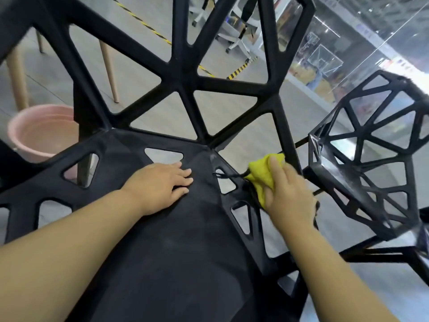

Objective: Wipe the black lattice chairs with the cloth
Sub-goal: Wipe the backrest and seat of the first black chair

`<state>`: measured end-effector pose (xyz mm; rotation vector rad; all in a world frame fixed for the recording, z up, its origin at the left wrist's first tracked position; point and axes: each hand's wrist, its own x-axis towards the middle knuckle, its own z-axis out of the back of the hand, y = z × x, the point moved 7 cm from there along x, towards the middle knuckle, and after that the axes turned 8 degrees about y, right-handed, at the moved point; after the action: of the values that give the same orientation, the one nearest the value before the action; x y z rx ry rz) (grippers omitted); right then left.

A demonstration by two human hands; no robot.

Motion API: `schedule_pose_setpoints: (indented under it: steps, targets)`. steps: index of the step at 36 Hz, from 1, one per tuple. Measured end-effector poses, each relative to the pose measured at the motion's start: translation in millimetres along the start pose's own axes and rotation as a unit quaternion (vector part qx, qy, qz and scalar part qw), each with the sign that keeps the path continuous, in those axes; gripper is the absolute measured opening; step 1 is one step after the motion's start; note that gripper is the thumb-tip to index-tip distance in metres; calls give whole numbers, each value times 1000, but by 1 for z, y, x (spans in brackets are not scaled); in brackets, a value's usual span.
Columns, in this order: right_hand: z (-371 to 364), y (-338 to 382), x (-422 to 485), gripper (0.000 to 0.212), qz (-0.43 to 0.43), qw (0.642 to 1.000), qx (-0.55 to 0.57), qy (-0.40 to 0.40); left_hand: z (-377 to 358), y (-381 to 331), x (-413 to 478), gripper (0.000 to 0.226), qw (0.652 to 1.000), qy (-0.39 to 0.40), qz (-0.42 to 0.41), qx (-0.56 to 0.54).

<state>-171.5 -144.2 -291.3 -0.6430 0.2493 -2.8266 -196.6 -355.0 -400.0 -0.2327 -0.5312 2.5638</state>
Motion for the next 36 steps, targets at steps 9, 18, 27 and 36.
schedule_pose_setpoints:
  steps: [9, 18, 27, 36]
  targets:
    - [-35, 52, -28, 52, -26, 983, 61, 172, -9, -17, -9, 56, 992, 78, 50, 80]
    - [5, 8, -26, 55, -14, 992, -63, 113, -23, -23, -21, 65, 992, 65, 98, 53]
    - [-36, 60, -31, 44, -64, 978, 12, 198, -20, -26, -24, 47, 995, 17, 91, 38]
    - [-21, 55, -48, 45, 18, 944, 36, 328, -19, -29, -26, 46, 991, 2, 101, 86]
